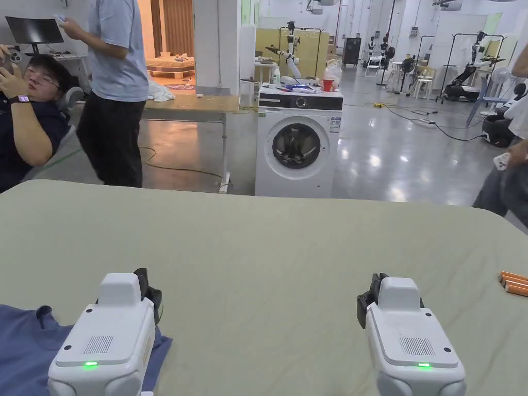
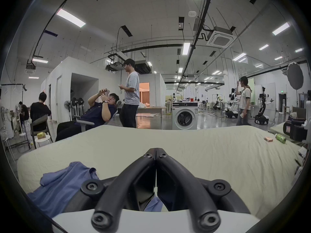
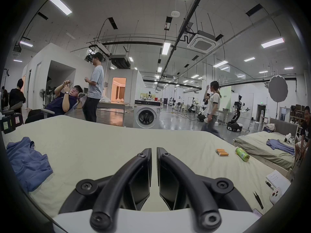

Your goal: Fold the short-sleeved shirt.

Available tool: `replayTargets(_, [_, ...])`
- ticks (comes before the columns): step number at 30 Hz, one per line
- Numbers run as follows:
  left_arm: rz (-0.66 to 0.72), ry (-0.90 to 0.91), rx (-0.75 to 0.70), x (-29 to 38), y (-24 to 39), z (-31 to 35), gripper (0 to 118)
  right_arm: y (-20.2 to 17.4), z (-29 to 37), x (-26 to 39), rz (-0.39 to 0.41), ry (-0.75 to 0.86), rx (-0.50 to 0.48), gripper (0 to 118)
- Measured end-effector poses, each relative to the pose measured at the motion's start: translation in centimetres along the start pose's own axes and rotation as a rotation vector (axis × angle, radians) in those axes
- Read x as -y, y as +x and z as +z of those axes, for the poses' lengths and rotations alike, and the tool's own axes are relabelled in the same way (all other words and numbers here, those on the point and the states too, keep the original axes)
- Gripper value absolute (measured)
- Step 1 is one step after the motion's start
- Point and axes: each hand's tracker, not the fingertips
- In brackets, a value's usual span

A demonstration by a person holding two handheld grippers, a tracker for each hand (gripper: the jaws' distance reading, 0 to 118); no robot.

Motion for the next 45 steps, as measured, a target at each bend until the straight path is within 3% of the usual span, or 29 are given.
replayTargets(3, [0.128,-0.011,0.002,-0.4,-0.8,-0.1,0,0.3,0.0,-0.4,-0.057,-0.014,0.016,5])
replayTargets(6, [0.34,-0.025,0.016,-1.2,-1.8,0.7,0,1.4,0.1,-0.8,-0.249,-0.028,0.0,5])
replayTargets(9, [0.648,-0.032,0.036,-1.1,-3.7,0.8,0,2.5,0.3,-1.1,-0.452,-0.021,-0.013,5])
replayTargets(11, [0.76,-0.048,0.022,-1.1,-4.3,0.8,0,2.9,0.2,-1.1,-0.513,-0.014,-0.032,5])
replayTargets(13, [0.514,-0.055,0.002,-1.8,-3.4,0.8,0,2.5,0.1,-1.6,-0.4,-0.003,-0.055,5])
replayTargets(14, [0.287,-0.048,-0.002,-2.3,-2.3,1.0,0,1.8,0.0,-2.1,-0.258,-0.002,-0.083,5])
replayTargets(18, [-0.537,0.013,0.024,-2.1,1.9,1.7,0,-2.2,0.3,-2.2,0.579,0.091,-0.137,5])
replayTargets(20, [-0.823,-0.003,0.025,-0.9,3.0,0.9,0,-3.4,0.1,-1.3,0.859,0.084,-0.131,5])
replayTargets(21, [-0.973,-0.016,0.008,-0.4,3.5,0.8,0,-3.6,0.1,-0.9,0.942,0.085,-0.141,5])
replayTargets(23, [-1.231,0.023,-0.055,0.8,4.0,1.0,0,-3.2,0.9,-1.0,0.948,0.084,-0.172,5])
replayTargets(24, [-1.244,0.041,-0.049,2.0,3.4,0.2,0,-3.2,1.0,-0.8,0.958,0.077,-0.153,5])
replayTargets(26, [-1.12,0.013,-0.018,1.5,3.2,0.2,0,-3.1,1.3,-0.5,0.968,0.075,-0.133,5])
replayTargets(27, [-1.037,-0.016,-0.014,1.1,3.1,0.0,0,-2.9,1.5,-0.9,0.95,0.073,-0.125,5])
replayTargets(29, [-0.908,-0.054,-0.034,0.7,2.3,-0.5,0,-2.5,1.7,-1.4,0.806,0.043,-0.136,5])
replayTargets(32, [-0.645,-0.092,-0.008,0.0,1.4,-0.7,0,-1.6,1.5,-2.2,0.506,-0.021,-0.126,5])
replayTargets(34, [-0.43,-0.094,0.028,-0.5,0.6,-0.7,0,-0.5,0.5,-2.2,0.242,-0.083,-0.133,5])
replayTargets(36, [-0.213,-0.083,0.052,-0.5,-0.5,-0.9,0,0.5,-1.0,-1.5,0.041,-0.113,-0.126,5])
replayTargets(38, [0.002,-0.075,0.042,-0.7,-1.5,-1.0,0,0.8,-0.8,-1.1,-0.104,-0.117,-0.112,5])
replayTargets(41, [0.224,-0.049,0.034,-0.8,-2.3,-0.3,0,0.4,-0.1,-0.7,-0.187,-0.092,-0.053,5])
replayTargets(45, [0.213,-0.033,0.046,-1.0,-3.0,-0.2,0,0.2,0.5,-0.8,-0.204,-0.066,-0.034,5])
